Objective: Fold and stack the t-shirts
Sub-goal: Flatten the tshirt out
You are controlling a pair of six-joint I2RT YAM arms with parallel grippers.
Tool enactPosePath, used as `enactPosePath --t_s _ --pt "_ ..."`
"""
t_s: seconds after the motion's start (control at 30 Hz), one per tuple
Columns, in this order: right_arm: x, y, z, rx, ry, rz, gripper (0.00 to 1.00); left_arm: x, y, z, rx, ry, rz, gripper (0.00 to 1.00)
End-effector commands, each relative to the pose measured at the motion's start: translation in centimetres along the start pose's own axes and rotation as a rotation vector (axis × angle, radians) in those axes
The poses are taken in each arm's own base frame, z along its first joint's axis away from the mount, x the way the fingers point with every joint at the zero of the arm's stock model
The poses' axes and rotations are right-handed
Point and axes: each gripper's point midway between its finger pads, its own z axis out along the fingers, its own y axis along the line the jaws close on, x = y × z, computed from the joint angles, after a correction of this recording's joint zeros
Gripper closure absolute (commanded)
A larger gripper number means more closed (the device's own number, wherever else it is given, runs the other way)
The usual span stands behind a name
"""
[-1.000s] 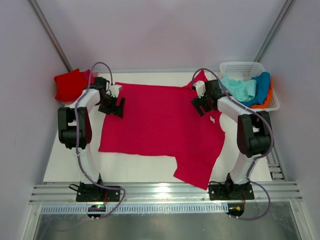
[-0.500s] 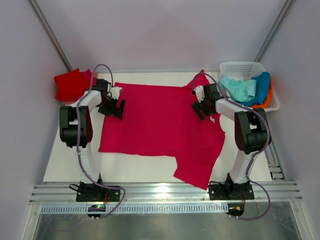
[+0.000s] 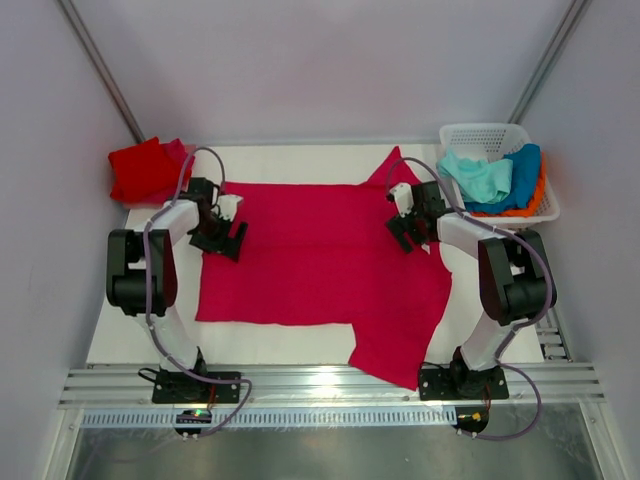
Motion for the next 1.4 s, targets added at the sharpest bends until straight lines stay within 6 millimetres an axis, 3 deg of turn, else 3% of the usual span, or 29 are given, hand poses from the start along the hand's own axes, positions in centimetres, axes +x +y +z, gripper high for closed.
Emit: enactPosePath --t_s 0.0,0.07,0.13,0.23,0.3,0.33,0.37,0.4,0.43,0.47,0.5,0.57,0.63,0.7,0.77,0.87,1.1,1.37 --pt "3.6 1.9 -1.2 -0.069 0.094 -0.026 0.10 2.9 -0.3 -1.3 -0.022 0.066 0.001 0.08" --pt "4.8 2.6 -1.5 -0.087 0.111 -0.031 0.10 3.8 -0.3 -1.5 -0.037 0.074 0.012 0.08" --pt "4.6 2.5 -2.0 -0.080 0.095 -0.038 0.10 3.9 -0.3 -2.0 -0.044 0.058 0.024 0.08" --pt "2.4 1.2 -2.3 -0.039 0.039 -0.036 0.10 1.8 -0.4 -2.4 -0.031 -0.013 0.035 0.08" --pt "0.5 0.2 -2.5 -0.012 -0.007 -0.020 0.09 -0.5 -0.7 -2.7 -0.002 -0.078 0.020 0.08" --pt "-0.6 -0.3 -2.6 0.003 -0.032 -0.012 0.08 -2.8 -0.4 -3.4 -0.002 -0.136 0.018 0.08" --pt "-3.0 -1.6 -3.1 0.038 -0.091 -0.002 0.07 -4.1 -0.5 -3.3 0.018 -0.161 0.009 0.08" --pt "-4.3 -2.3 -3.4 0.056 -0.123 0.019 0.05 -7.2 -0.5 -4.5 0.037 -0.247 -0.001 0.08" --pt "-5.5 -2.9 -3.5 0.070 -0.153 0.027 0.04 -8.7 -0.6 -4.8 0.055 -0.284 -0.008 0.08" --pt "-8.1 -4.1 -4.2 0.095 -0.218 0.037 0.03 -9.9 -0.5 -4.4 0.074 -0.302 -0.017 0.08" --pt "-9.3 -4.5 -4.4 0.100 -0.250 0.062 0.01 -12.8 -0.5 -5.7 0.082 -0.381 -0.002 0.08" --pt "-12.3 -5.3 -4.6 0.096 -0.325 0.074 0.01 -14.8 -0.5 -5.4 0.112 -0.405 -0.037 0.08" --pt "-14.4 -6.1 -4.9 0.114 -0.385 0.092 0.01 -17.5 -0.9 -6.6 0.132 -0.467 -0.027 0.08" --pt "-15.1 -5.0 -3.7 0.048 -0.392 0.083 0.01 -18.8 -1.0 -6.5 0.141 -0.499 -0.018 0.07" --pt "-14.8 -4.8 -2.4 0.029 -0.353 0.084 0.01 -19.2 -2.0 -6.5 0.188 -0.500 -0.008 0.07" --pt "-13.6 -4.4 -1.3 0.026 -0.308 0.066 0.01 -18.0 -3.3 -5.2 0.255 -0.450 -0.023 0.07" --pt "-11.5 -3.1 0.5 -0.016 -0.252 0.033 0.01 -16.4 -3.6 -2.9 0.262 -0.391 -0.012 0.06" --pt "-11.7 -2.8 2.0 -0.041 -0.222 0.041 0.00 -16.2 -3.8 0.3 0.270 -0.332 -0.014 0.06"
